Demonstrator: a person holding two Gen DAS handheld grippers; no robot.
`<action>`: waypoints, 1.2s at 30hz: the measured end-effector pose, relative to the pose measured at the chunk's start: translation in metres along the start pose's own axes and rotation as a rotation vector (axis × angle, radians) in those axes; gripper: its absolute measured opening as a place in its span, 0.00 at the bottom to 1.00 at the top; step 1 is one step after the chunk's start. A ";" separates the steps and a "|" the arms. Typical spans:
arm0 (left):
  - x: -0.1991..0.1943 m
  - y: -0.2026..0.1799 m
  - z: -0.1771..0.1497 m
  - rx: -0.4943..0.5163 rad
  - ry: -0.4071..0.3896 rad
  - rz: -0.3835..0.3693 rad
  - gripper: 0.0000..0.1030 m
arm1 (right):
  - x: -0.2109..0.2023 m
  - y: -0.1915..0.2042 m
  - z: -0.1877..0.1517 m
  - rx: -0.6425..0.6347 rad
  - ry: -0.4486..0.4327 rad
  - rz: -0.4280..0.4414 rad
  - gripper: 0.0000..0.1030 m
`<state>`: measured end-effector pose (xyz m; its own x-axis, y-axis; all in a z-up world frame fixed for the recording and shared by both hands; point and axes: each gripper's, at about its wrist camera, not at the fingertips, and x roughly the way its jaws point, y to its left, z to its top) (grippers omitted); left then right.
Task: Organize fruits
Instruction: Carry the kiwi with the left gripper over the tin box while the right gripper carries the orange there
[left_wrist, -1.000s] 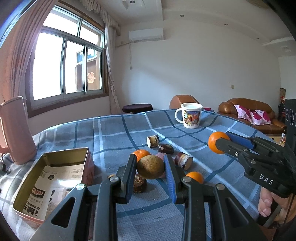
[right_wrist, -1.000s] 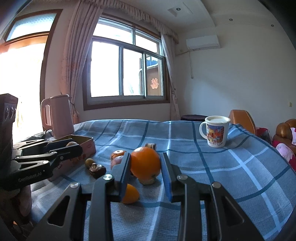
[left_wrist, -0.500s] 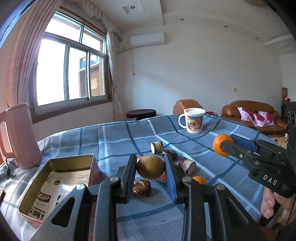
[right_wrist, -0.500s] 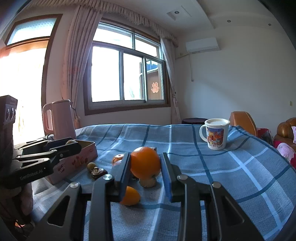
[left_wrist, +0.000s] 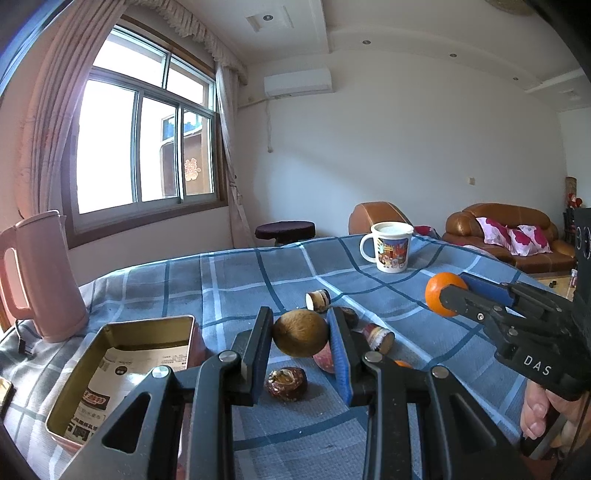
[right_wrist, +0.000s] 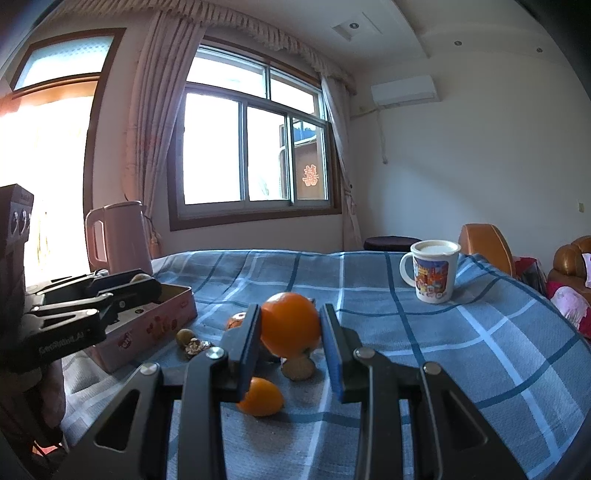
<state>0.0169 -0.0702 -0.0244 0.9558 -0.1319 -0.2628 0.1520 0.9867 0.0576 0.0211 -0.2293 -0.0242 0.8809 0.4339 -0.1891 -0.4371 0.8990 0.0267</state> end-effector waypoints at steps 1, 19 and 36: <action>0.000 0.002 0.001 -0.002 0.001 0.005 0.31 | 0.001 0.001 0.001 -0.003 0.000 0.001 0.34; 0.000 0.033 0.006 -0.051 0.041 0.062 0.31 | 0.022 0.042 0.031 -0.048 0.011 0.092 0.34; -0.001 0.078 0.005 -0.110 0.085 0.146 0.31 | 0.052 0.081 0.053 -0.136 0.040 0.141 0.34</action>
<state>0.0291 0.0061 -0.0151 0.9404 0.0178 -0.3395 -0.0199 0.9998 -0.0029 0.0410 -0.1308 0.0202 0.8025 0.5498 -0.2318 -0.5786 0.8120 -0.0771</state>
